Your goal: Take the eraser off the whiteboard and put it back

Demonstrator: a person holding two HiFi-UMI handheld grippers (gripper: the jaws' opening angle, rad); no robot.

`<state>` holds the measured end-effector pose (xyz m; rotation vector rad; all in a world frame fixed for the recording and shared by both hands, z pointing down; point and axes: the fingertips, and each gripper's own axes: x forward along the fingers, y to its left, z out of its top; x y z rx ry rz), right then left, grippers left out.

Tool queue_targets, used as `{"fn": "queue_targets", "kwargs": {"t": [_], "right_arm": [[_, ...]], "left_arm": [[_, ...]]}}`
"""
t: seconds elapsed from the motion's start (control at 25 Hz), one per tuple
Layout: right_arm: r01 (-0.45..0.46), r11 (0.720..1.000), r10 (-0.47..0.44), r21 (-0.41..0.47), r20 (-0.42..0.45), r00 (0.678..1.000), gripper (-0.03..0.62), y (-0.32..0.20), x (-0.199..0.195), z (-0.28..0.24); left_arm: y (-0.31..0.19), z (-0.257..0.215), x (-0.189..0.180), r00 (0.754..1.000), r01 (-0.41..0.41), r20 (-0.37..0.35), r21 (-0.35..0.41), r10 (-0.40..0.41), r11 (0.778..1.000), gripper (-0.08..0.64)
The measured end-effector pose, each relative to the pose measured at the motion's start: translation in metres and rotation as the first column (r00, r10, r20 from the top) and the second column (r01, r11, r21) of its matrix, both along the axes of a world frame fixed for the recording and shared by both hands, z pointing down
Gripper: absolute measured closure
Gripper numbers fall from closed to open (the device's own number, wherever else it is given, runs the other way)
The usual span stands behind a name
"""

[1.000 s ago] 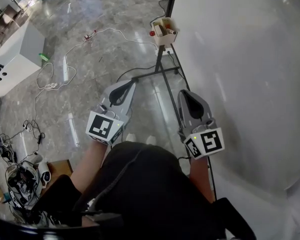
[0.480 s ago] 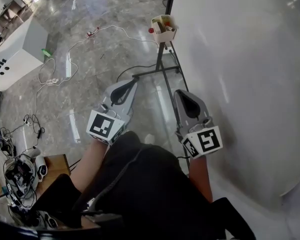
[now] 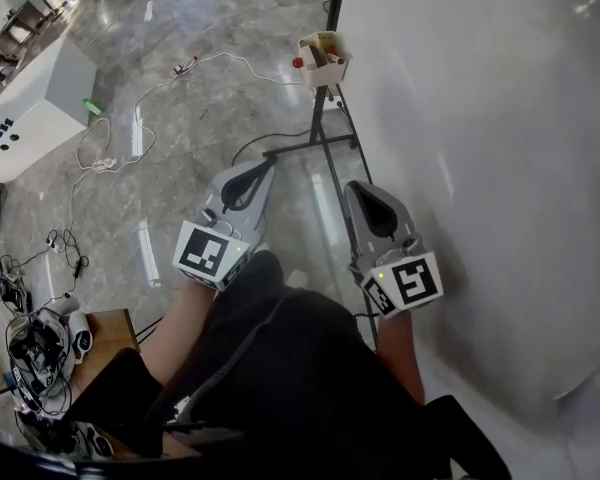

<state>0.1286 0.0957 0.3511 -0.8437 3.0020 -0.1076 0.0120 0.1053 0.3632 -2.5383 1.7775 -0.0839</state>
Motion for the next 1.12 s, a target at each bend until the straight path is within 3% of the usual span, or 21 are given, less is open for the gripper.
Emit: {"fn": "queue_targets", "kwargs": {"t": [0.48, 0.88, 1.12], "right_arm": [[-0.028, 1.0, 0.028, -0.002, -0.007, 1.0, 0.583, -0.033, -0.025, 0.002], [-0.088, 0.996, 0.089, 0.017, -0.023, 0.996, 0.583, -0.089, -0.061, -0.007], [-0.147, 0.989, 0.147, 0.02, -0.034, 0.989, 0.583, -0.119, -0.081, -0.011]], "left_arm": [[-0.04, 0.002, -0.021, 0.999, -0.038, -0.038, 0.0, 0.038, 0.999, 0.555], [-0.108, -0.002, -0.053, 0.992, -0.122, 0.015, 0.009, 0.121, 0.993, 0.555], [-0.145, -0.005, -0.074, 0.988, -0.153, -0.028, 0.002, 0.153, 0.988, 0.555]]}}
